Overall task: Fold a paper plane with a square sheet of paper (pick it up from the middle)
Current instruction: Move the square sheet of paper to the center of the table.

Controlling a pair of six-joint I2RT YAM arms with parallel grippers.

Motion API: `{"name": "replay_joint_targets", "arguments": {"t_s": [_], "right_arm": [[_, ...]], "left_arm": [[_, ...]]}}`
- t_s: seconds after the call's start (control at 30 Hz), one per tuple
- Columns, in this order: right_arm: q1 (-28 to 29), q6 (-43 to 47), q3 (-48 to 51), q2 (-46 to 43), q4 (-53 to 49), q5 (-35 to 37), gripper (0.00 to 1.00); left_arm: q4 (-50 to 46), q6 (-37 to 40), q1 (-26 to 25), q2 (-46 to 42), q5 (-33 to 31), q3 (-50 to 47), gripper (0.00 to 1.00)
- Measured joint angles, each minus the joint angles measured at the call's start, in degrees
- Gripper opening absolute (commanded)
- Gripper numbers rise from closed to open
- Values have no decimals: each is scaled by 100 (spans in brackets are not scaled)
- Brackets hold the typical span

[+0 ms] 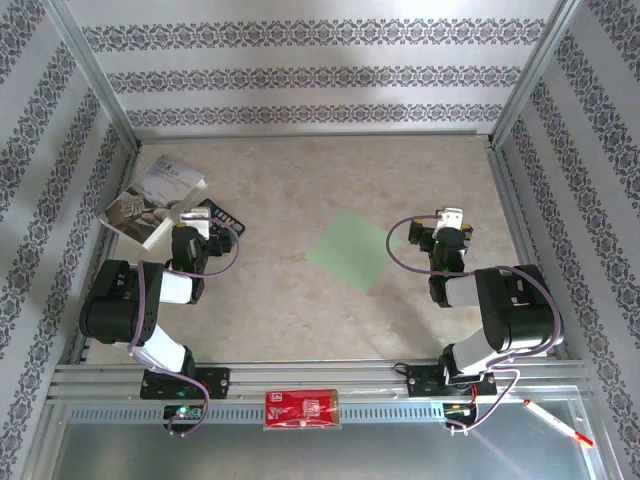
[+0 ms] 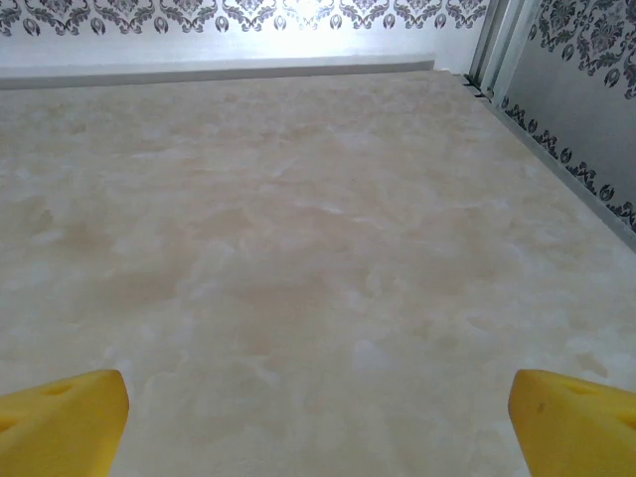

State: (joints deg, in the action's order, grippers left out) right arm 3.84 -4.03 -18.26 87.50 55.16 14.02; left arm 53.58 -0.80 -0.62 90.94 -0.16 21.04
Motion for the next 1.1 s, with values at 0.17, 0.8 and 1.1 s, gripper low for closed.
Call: {"name": "replay_joint_targets", "arguments": {"t_s": [0.17, 0.8, 1.1], "right_arm": [[0, 0, 0, 0, 0, 0, 98], [0, 0, 0, 0, 0, -2, 98], [101, 153, 0, -164, -50, 157, 98]], "left_arm": [[0, 0, 0, 0, 0, 0, 100], [0, 0, 0, 0, 0, 0, 100], [-201, -9, 0, -190, -101, 2, 100]]}}
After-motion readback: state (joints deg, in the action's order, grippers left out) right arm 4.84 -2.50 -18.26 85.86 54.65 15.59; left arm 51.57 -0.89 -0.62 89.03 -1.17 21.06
